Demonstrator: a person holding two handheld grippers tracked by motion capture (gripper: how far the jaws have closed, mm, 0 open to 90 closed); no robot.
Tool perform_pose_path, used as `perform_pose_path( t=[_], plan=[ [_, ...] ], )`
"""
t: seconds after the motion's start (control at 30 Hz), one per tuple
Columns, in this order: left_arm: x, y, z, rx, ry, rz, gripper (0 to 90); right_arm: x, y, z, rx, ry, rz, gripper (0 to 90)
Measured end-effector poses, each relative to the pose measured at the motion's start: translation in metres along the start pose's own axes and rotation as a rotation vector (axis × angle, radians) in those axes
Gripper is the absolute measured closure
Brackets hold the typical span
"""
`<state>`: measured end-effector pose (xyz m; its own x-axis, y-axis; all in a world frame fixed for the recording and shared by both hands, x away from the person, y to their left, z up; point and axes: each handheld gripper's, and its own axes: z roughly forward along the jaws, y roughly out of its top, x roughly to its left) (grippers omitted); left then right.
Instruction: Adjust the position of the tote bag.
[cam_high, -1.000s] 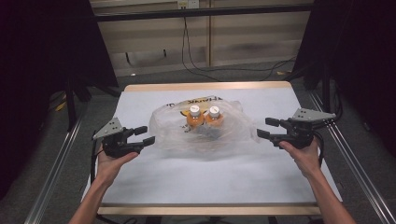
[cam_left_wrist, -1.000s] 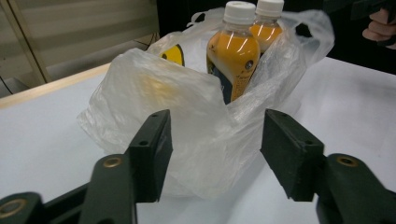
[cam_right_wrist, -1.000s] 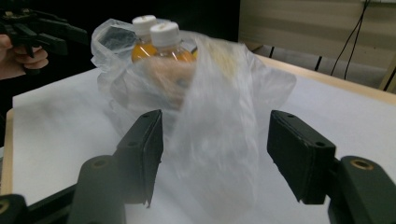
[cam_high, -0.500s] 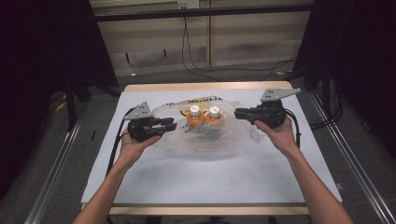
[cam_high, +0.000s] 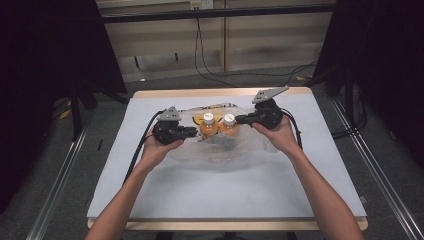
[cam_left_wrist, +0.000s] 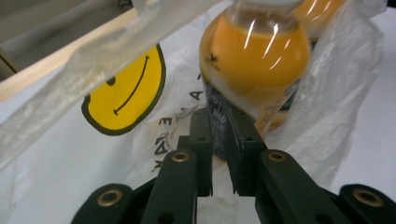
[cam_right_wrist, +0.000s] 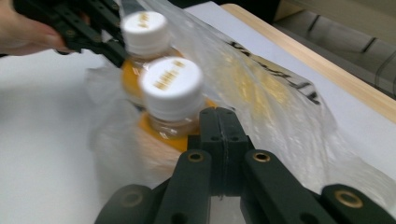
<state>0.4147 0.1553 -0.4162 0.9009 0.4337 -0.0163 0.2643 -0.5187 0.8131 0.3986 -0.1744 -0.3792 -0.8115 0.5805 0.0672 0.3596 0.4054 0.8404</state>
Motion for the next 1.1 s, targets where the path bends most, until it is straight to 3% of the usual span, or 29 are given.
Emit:
perform_pose_path(
  t=[0.03,0.23,0.33,0.37,0.43,0.7,0.77,0.8,0.83,0.87,0.97,1.0,1.07,1.1],
  plan=[
    [0.000,-0.003,0.006,0.016,-0.005,-0.004,80.8,-0.005,-0.005,0.002,0.010,0.000,0.031,90.0],
    [-0.001,-0.009,0.017,0.051,-0.016,-0.008,83.8,-0.010,-0.020,0.011,0.065,-0.008,0.045,90.0],
    [-0.003,-0.011,0.021,0.084,-0.008,0.010,84.0,-0.012,-0.026,0.013,0.087,-0.003,0.048,90.0],
    [-0.004,-0.012,0.025,0.115,-0.016,0.023,84.1,-0.011,-0.030,0.017,0.119,0.002,0.041,90.0],
    [-0.004,-0.014,0.027,0.134,-0.016,0.030,84.2,-0.011,-0.031,0.019,0.126,0.004,0.033,90.0],
    [-0.006,-0.025,0.039,0.193,-0.021,0.053,85.9,-0.007,-0.039,0.037,0.215,0.001,0.008,90.0],
    [-0.006,-0.027,0.041,0.194,-0.024,0.042,86.5,-0.008,-0.046,0.044,0.250,0.008,0.004,90.0],
    [-0.004,-0.027,0.040,0.234,-0.021,0.085,87.4,-0.008,-0.048,0.046,0.261,0.007,-0.001,90.0],
    [-0.004,-0.027,0.040,0.234,-0.021,0.085,87.6,-0.008,-0.048,0.046,0.261,0.007,-0.001,90.0],
    [-0.006,-0.028,0.042,0.221,-0.019,0.046,87.6,-0.008,-0.050,0.048,0.273,0.004,0.001,90.0],
    [-0.007,-0.033,0.046,0.236,-0.016,0.055,89.1,-0.008,-0.057,0.053,0.320,-0.002,-0.013,90.0],
    [-0.006,-0.033,0.045,0.252,-0.023,0.076,89.5,-0.008,-0.058,0.053,0.329,-0.001,-0.002,90.0],
    [-0.007,-0.036,0.047,0.247,-0.024,0.056,89.6,-0.007,-0.060,0.054,0.338,-0.004,-0.015,90.0],
    [-0.005,-0.035,0.045,0.280,-0.021,0.093,89.6,-0.007,-0.062,0.054,0.350,-0.004,-0.007,90.0]
  ],
)
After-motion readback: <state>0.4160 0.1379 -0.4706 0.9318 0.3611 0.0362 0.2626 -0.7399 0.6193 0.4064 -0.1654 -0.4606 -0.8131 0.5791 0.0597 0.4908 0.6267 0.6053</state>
